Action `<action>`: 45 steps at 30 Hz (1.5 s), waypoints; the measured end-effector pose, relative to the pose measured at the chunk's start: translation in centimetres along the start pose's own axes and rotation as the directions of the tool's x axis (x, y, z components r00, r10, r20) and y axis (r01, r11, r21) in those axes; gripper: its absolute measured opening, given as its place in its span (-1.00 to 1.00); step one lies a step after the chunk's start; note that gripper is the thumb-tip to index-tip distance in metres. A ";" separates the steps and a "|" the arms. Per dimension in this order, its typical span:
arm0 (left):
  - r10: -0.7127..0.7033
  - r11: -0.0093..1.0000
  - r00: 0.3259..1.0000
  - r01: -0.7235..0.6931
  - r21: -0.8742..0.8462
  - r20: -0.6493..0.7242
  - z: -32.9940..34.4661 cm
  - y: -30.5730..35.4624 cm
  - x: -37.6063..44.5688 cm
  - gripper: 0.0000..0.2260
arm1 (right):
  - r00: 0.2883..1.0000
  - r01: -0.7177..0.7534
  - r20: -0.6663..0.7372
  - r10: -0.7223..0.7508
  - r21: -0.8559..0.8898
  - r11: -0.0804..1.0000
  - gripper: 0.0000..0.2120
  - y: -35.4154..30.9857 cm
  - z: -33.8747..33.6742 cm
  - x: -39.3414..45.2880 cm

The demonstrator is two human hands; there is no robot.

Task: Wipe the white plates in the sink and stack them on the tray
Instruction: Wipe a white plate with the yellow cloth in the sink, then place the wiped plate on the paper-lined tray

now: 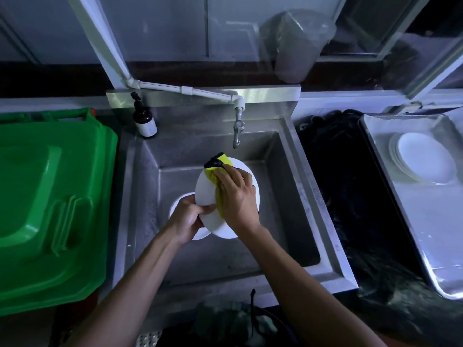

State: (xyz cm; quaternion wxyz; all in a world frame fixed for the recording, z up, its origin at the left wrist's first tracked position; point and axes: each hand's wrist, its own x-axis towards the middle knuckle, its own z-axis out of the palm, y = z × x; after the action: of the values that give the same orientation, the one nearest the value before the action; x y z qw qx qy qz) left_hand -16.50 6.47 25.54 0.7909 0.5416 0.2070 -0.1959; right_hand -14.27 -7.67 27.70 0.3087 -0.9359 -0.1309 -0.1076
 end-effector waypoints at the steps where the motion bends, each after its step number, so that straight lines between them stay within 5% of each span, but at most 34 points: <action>1: 0.003 1.000 1.000 -0.003 0.002 -0.005 0.0 -0.1 0.1 -0.77 | 1.000 0.012 0.004 -0.012 0.014 1.000 -0.64 0.2 0.0 -0.2; 7: 0.013 1.000 0.998 -0.013 0.006 -0.065 0.7 -0.2 0.8 -0.75 | 0.994 0.108 -0.036 -0.105 0.105 0.989 -0.64 1.5 -0.4 -2.0; 10: 0.045 0.997 0.995 -0.039 0.070 -0.090 1.3 0.1 1.0 -0.76 | 0.993 0.099 0.059 -0.107 0.118 0.988 -0.62 3.1 -1.6 -2.8; 13: 0.099 0.979 0.992 -0.083 0.186 -0.080 2.8 0.8 1.3 -0.82 | 0.988 0.038 0.147 -0.048 0.065 0.997 -0.59 5.4 -3.3 -3.4; 17: 0.183 0.901 0.982 -0.150 0.408 -0.043 5.8 1.4 2.6 -0.90 | 0.995 -0.051 0.090 0.048 0.030 0.998 -0.70 8.9 -6.2 -3.4; 24: 0.285 0.621 0.956 -0.241 0.746 0.072 14.5 1.1 5.0 -0.93 | 0.993 -0.107 -0.035 0.110 0.086 0.991 -0.64 15.2 -13.3 -2.8; 27: 0.353 0.440 0.921 -0.318 0.840 0.164 19.9 0.7 6.4 -0.77 | 0.983 -0.173 -0.042 0.176 0.060 0.983 -0.67 19.3 -16.8 -2.8; 35: 0.447 -0.036 0.784 -0.465 0.884 0.431 34.6 -0.4 10.1 -0.91 | 0.944 -0.271 -0.165 0.284 0.098 0.957 -0.68 31.0 -26.7 -3.6; 39: 0.406 -0.112 0.734 -0.551 0.827 0.544 41.1 -1.4 11.6 -0.57 | 0.912 -0.355 -0.183 0.368 0.098 0.930 -0.71 36.4 -29.7 -4.9; 45: 0.304 -0.255 0.676 -0.621 0.741 0.671 49.1 -3.7 14.5 -0.42 | 0.886 -0.386 -0.226 0.404 0.123 0.914 -0.72 42.1 -33.1 -6.4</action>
State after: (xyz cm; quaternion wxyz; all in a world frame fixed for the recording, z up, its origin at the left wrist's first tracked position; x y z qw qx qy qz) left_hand -0.68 -42.06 30.88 0.1985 0.9294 -0.3108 -0.0177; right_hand -11.22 -61.49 28.80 0.3726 -0.9101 0.0978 -0.1531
